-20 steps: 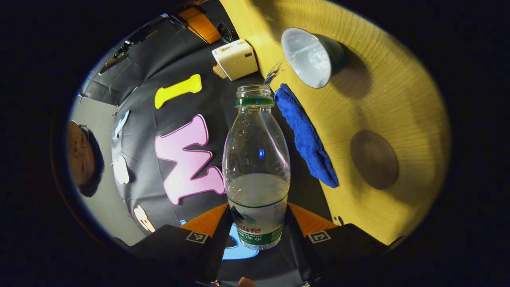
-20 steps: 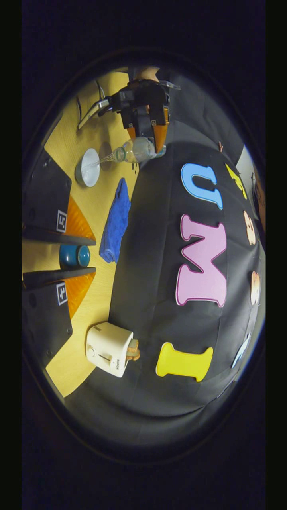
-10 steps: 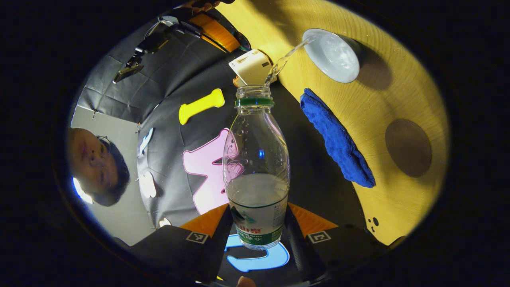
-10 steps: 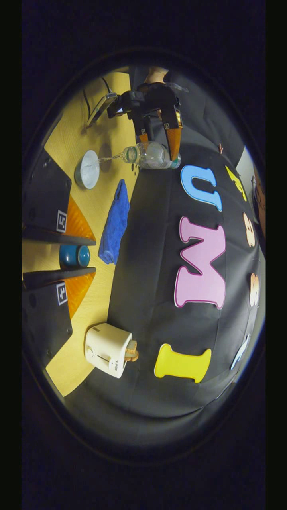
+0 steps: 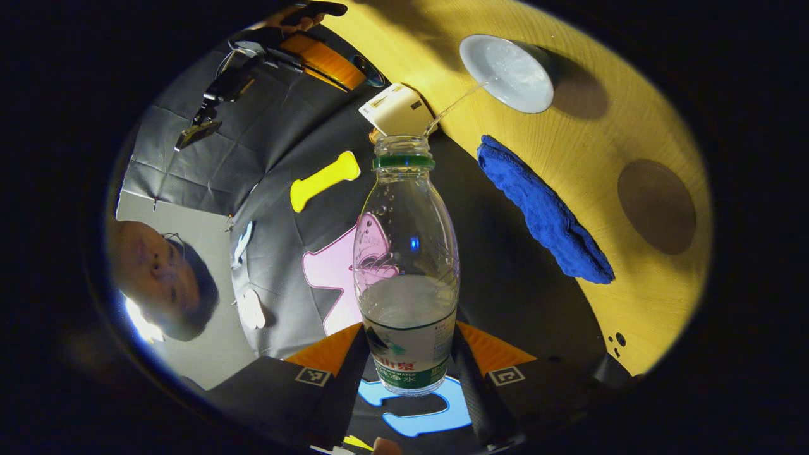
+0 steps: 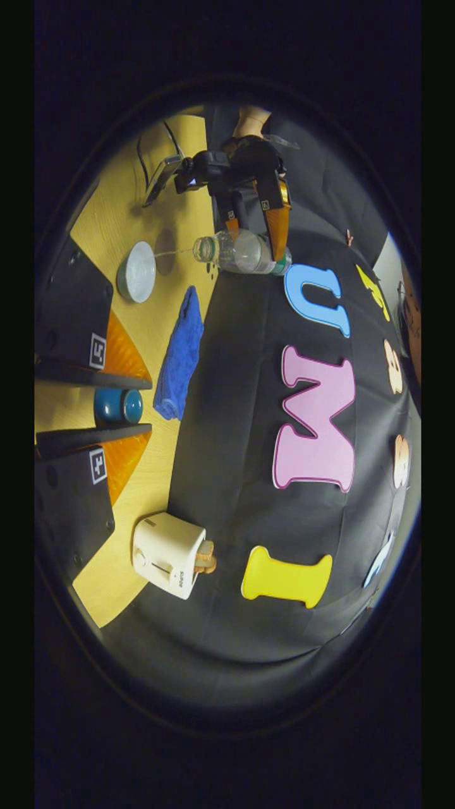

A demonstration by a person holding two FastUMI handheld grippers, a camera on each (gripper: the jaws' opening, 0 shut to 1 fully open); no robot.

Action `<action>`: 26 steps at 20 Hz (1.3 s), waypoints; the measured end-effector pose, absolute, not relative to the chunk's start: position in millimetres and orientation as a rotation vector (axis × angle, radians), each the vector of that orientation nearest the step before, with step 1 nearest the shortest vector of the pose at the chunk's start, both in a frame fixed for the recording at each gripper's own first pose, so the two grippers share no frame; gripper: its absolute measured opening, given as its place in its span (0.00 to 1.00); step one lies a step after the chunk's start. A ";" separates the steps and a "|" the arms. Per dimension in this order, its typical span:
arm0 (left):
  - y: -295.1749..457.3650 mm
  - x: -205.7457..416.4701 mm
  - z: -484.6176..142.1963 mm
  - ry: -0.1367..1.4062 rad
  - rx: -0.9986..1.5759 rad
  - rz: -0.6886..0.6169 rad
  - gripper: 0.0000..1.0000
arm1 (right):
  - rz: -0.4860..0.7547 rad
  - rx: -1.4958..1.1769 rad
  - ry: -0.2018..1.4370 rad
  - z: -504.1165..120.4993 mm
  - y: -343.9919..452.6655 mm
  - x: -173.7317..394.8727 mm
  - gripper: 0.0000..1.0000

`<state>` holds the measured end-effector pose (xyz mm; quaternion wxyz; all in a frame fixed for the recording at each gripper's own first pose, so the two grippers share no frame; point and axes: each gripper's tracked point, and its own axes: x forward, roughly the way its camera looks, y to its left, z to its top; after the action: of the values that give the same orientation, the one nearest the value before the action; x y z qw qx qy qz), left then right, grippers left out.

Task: Open the teacup lid with one hand, grasp the water bottle and pour water into the teacup with the other hand; after pouring, place the water bottle on the coaster and then close the teacup lid.

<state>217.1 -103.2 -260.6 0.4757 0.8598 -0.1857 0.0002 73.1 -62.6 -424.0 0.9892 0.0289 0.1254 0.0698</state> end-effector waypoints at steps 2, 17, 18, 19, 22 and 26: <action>-103.3 218.7 -263.4 -0.430 2.099 -0.004 0.75 | 0.146 0.061 0.253 -424.5 -59.5 72.6 0.31; -89.6 199.9 -350.7 0.222 0.591 -0.155 0.75 | 0.148 0.127 0.264 -426.6 -43.0 74.2 0.29; -93.6 201.1 -351.5 0.235 0.496 -0.160 0.75 | 0.151 0.127 0.266 -427.2 -41.9 73.8 0.30; -96.9 199.4 -352.9 0.245 0.414 -0.167 0.75 | 0.154 0.128 0.267 -428.3 -39.8 73.3 0.32; -98.9 206.7 -350.5 0.249 0.228 -0.190 0.75 | 0.158 0.135 0.272 -429.0 -34.7 74.3 0.30; -89.9 210.0 -361.3 0.252 0.105 -0.150 0.76 | 0.170 0.144 0.271 -427.9 -26.9 75.0 0.27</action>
<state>210.0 -89.9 -361.3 0.9879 0.0522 0.1253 -0.0749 75.0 -26.9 -427.9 0.9847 0.0716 0.1346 0.0845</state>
